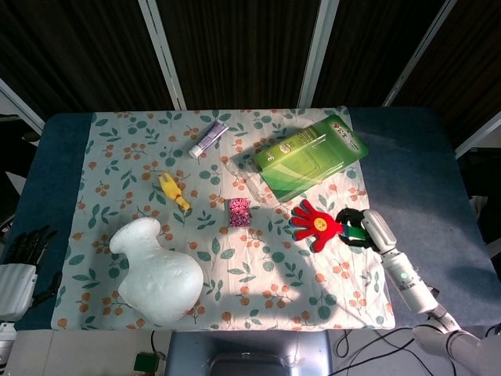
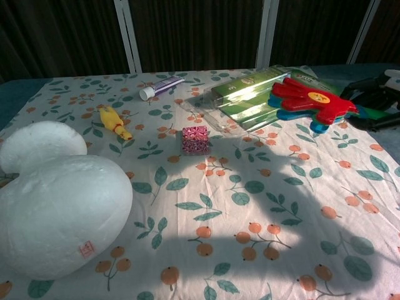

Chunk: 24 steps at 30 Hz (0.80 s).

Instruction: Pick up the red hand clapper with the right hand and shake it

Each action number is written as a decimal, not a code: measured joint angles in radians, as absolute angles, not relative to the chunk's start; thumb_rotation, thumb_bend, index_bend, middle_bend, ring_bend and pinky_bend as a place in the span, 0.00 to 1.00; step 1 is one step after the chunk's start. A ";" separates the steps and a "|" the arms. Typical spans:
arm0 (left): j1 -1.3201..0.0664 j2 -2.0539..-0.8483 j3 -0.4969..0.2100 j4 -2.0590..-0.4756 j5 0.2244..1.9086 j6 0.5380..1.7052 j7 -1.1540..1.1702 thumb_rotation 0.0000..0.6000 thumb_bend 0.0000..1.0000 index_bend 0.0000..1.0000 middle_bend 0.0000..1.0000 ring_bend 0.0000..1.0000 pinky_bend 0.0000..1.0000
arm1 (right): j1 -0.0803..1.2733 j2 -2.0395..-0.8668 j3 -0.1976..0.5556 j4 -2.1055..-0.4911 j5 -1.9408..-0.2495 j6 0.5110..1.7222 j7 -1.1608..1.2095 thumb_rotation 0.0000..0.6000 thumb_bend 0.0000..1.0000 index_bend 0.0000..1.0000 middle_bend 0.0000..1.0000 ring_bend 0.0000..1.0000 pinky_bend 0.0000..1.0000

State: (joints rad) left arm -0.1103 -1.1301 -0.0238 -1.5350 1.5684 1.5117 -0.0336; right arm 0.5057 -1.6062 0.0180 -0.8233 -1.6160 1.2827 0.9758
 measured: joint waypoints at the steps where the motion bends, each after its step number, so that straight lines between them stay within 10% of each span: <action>1: -0.110 -1.130 -0.024 -1.535 1.568 1.511 -0.034 1.00 0.44 0.00 0.00 0.00 0.07 | 0.508 -1.597 0.008 -0.830 -1.619 1.263 0.945 1.00 0.54 0.82 0.87 1.00 1.00; 10: -0.110 -1.130 -0.025 -1.535 1.566 1.512 -0.033 1.00 0.44 0.00 0.00 0.00 0.07 | 0.518 -1.530 -0.032 -0.907 -1.635 1.216 0.874 1.00 0.54 0.82 0.87 1.00 1.00; 24: -0.109 -1.131 -0.023 -1.537 1.568 1.512 -0.027 1.00 0.44 0.00 0.00 0.00 0.07 | 0.447 -1.617 0.116 -0.870 -1.576 1.570 1.104 1.00 0.54 0.82 0.87 1.00 1.00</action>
State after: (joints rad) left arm -0.1089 -1.1305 -0.0226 -1.5374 1.5677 1.5123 -0.0269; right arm 0.4473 -1.6174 0.1161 -0.8699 -1.5760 1.5705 1.1041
